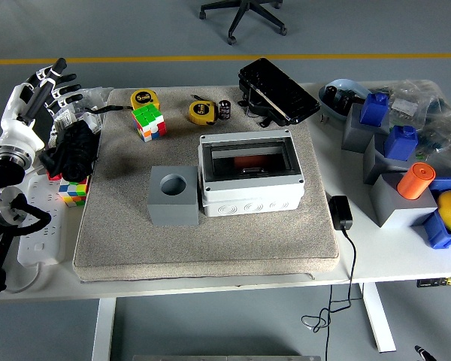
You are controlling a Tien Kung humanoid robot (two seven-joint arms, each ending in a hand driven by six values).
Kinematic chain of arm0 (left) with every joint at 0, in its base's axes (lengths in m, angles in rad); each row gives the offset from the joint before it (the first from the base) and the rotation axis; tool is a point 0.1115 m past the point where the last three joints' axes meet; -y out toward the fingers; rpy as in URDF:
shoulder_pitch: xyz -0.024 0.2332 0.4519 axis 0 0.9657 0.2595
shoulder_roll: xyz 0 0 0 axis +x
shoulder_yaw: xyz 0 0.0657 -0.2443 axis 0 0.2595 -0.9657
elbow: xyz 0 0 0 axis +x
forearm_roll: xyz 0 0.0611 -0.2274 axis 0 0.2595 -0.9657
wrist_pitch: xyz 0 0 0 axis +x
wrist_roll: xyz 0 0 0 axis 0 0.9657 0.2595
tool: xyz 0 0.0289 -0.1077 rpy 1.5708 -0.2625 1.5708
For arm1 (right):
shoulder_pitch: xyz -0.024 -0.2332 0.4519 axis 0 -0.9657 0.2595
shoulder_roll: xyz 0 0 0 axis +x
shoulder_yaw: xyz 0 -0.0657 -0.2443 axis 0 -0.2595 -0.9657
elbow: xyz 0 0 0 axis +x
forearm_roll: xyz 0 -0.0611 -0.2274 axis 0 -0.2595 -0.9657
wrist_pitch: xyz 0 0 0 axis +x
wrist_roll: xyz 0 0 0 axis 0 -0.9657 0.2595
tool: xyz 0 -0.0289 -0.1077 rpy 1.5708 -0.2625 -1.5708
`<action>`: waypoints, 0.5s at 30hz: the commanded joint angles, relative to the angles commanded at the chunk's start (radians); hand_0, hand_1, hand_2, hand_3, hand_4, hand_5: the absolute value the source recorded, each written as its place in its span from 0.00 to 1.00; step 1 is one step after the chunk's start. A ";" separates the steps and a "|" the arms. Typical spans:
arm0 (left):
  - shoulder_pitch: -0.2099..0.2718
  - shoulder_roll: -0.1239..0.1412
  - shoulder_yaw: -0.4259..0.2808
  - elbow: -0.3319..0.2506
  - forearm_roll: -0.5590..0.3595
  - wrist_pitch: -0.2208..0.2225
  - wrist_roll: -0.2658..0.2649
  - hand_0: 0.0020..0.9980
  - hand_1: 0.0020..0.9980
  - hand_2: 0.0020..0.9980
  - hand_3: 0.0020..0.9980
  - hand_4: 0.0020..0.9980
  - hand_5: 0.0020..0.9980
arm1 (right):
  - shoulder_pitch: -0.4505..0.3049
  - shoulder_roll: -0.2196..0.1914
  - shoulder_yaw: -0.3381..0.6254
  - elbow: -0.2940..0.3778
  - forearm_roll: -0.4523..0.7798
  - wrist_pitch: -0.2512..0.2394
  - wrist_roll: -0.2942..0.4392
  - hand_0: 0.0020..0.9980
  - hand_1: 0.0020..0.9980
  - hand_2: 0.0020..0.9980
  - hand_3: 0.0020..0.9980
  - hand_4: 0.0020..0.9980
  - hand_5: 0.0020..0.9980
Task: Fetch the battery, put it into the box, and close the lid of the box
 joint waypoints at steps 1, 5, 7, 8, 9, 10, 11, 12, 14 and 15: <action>0.000 0.000 0.000 0.000 0.000 0.000 0.000 0.48 0.55 0.56 0.61 0.95 0.46 | 0.000 0.000 0.000 0.000 0.000 0.000 0.000 0.67 0.65 0.66 0.55 0.87 0.44; 0.000 -0.002 0.001 0.001 -0.001 -0.007 0.001 0.48 0.55 0.56 0.60 0.95 0.46 | 0.000 -0.001 -0.002 -0.002 -0.003 -0.005 -0.006 0.68 0.65 0.66 0.55 0.88 0.43; 0.000 -0.002 0.001 0.002 -0.002 -0.015 0.002 0.48 0.55 0.56 0.60 0.95 0.46 | 0.000 -0.002 -0.003 -0.001 -0.002 -0.004 -0.007 0.68 0.65 0.66 0.55 0.88 0.43; -0.001 -0.002 0.001 0.001 -0.001 -0.015 0.003 0.48 0.55 0.56 0.60 0.95 0.46 | 0.000 -0.002 -0.002 -0.001 -0.002 -0.003 -0.006 0.68 0.65 0.66 0.55 0.88 0.43; -0.001 -0.002 0.002 0.001 0.000 -0.013 0.004 0.48 0.55 0.56 0.60 0.95 0.46 | 0.000 -0.001 -0.002 -0.001 -0.001 -0.002 -0.005 0.68 0.65 0.66 0.55 0.88 0.43; -0.001 -0.002 0.002 0.001 0.000 -0.012 0.005 0.48 0.55 0.56 0.60 0.95 0.46 | 0.000 -0.001 -0.002 -0.001 -0.001 -0.001 -0.004 0.67 0.65 0.66 0.55 0.87 0.44; -0.001 -0.003 0.002 0.001 0.000 -0.011 0.005 0.48 0.55 0.56 0.60 0.95 0.46 | 0.000 -0.001 -0.002 -0.001 -0.001 0.000 -0.003 0.67 0.65 0.66 0.55 0.87 0.44; -0.001 -0.003 0.002 0.001 0.000 -0.011 0.006 0.48 0.55 0.56 0.60 0.95 0.46 | 0.000 0.000 -0.001 0.000 -0.002 0.000 -0.002 0.67 0.65 0.66 0.55 0.87 0.44; -0.002 -0.003 0.001 0.001 0.000 -0.011 0.006 0.48 0.55 0.56 0.60 0.95 0.46 | 0.001 0.000 -0.001 0.000 -0.002 0.001 -0.001 0.67 0.65 0.66 0.55 0.87 0.44; -0.002 -0.003 0.002 0.000 0.000 -0.011 0.006 0.48 0.55 0.56 0.60 0.95 0.46 | 0.002 0.000 0.000 0.000 -0.002 0.000 0.000 0.67 0.65 0.66 0.55 0.87 0.44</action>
